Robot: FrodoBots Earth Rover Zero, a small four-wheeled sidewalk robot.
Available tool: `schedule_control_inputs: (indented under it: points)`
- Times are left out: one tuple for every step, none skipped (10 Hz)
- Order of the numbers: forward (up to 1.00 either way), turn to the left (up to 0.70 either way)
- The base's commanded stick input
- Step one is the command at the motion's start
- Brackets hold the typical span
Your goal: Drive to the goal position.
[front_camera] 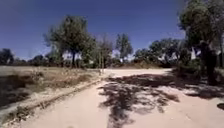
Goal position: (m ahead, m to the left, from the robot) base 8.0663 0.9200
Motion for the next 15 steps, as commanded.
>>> schedule_control_inputs:
  points:
    - [0.85,0.0]
    - [0.85,0.0]
    - [0.85,0.0]
    - [0.85,0.0]
    - [0.85,0.0]
    - [0.85,0.0]
    - [0.85,0.0]
    - [0.85,0.0]
    - [0.85,0.0]
    - [0.85,-0.06]
    - [0.85,-0.22]
    - [0.85,-0.34]
    - [0.85,-0.34]
    - [0.85,-0.34]
    - [0.85,-0.34]
